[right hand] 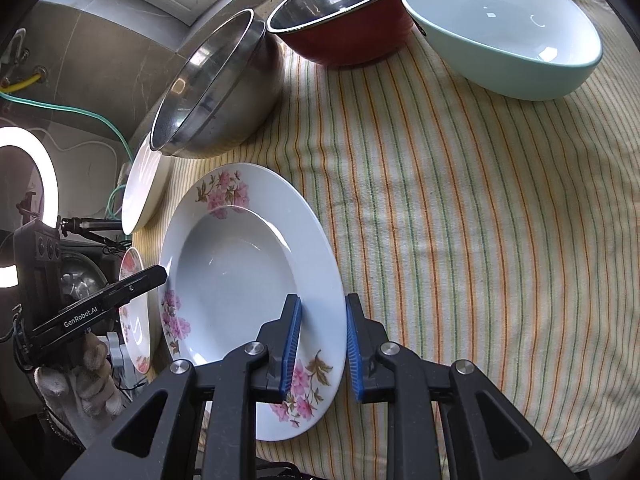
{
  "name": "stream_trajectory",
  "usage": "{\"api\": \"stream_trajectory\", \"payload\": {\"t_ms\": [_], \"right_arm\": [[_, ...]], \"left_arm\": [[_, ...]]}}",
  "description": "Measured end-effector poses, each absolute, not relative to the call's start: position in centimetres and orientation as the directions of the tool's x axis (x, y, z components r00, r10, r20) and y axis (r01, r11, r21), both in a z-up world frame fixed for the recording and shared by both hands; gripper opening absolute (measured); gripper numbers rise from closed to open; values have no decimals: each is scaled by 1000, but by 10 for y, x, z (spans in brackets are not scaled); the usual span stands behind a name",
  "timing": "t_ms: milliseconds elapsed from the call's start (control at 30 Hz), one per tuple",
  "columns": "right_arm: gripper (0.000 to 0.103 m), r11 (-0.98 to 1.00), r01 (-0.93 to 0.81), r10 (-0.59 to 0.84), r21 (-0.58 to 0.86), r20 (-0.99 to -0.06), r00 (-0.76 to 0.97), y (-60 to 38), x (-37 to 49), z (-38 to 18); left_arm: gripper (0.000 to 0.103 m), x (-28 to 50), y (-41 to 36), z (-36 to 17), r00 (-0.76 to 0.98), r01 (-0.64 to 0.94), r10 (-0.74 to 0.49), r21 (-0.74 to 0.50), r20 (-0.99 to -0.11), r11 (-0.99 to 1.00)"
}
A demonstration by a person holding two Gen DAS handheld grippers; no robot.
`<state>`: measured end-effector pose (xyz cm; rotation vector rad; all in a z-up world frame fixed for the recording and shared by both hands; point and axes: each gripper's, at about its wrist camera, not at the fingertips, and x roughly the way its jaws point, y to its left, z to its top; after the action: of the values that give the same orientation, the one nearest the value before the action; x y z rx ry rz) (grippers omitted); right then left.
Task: Organize plates and bowls
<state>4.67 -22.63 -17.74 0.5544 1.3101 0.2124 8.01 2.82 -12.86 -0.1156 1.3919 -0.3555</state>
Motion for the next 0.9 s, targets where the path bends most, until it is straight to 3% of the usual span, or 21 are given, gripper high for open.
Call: {"api": "stream_trajectory", "payload": {"t_ms": [900], "right_arm": [[22, 886, 96, 425, 454, -877, 226, -238, 29, -175]], "left_arm": [[16, 29, 18, -128, 142, 110, -330, -317, -933, 942]]}}
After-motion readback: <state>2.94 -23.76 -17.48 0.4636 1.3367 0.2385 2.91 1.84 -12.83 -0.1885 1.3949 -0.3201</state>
